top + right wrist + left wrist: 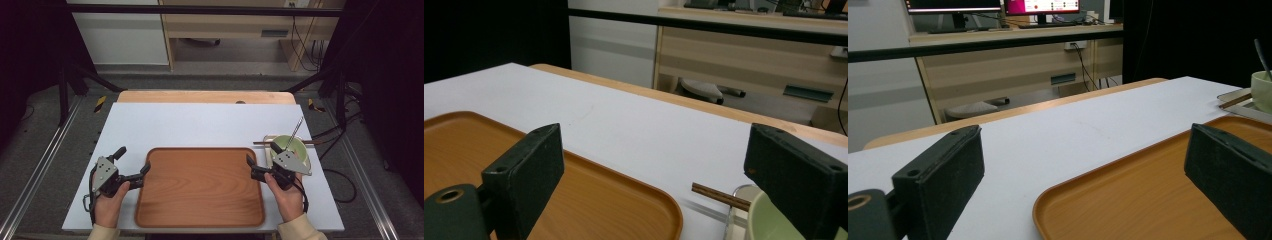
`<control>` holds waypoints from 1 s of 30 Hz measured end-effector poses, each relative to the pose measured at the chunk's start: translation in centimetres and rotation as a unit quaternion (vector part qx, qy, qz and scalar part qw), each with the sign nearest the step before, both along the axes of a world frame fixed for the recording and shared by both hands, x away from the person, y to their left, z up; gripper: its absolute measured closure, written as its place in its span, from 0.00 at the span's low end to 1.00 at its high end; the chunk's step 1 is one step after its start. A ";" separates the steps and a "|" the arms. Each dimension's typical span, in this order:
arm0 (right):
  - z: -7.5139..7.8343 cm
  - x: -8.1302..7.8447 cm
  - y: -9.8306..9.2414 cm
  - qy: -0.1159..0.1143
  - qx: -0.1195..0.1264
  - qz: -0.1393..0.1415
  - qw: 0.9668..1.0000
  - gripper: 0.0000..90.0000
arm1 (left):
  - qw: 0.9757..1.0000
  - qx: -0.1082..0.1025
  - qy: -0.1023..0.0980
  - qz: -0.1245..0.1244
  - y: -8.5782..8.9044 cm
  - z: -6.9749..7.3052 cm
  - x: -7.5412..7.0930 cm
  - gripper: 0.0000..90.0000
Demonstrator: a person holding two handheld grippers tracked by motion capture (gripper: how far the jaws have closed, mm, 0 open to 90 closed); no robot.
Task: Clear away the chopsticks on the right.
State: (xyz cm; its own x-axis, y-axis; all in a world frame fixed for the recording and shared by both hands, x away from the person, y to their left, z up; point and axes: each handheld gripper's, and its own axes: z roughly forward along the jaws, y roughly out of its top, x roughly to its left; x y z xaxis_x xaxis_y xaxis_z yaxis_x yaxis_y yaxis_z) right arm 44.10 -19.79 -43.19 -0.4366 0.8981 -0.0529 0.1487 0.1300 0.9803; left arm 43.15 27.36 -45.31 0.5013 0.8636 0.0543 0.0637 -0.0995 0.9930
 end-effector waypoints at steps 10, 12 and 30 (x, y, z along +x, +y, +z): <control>1.8 -1.3 -0.9 0.000 -0.079 -0.026 0.997 0.20 | 1.000 0.023 0.000 0.005 0.0 -0.3 -0.4 0.03; 2.6 -2.0 -1.9 0.007 -0.099 -0.034 0.994 0.24 | 0.999 0.044 -0.002 -0.002 0.0 -0.4 -0.9 0.03; 5.4 -1.1 -12.8 0.170 -0.224 -0.060 0.958 0.83 | 0.999 0.042 -0.006 0.027 2.0 -0.8 -2.4 0.04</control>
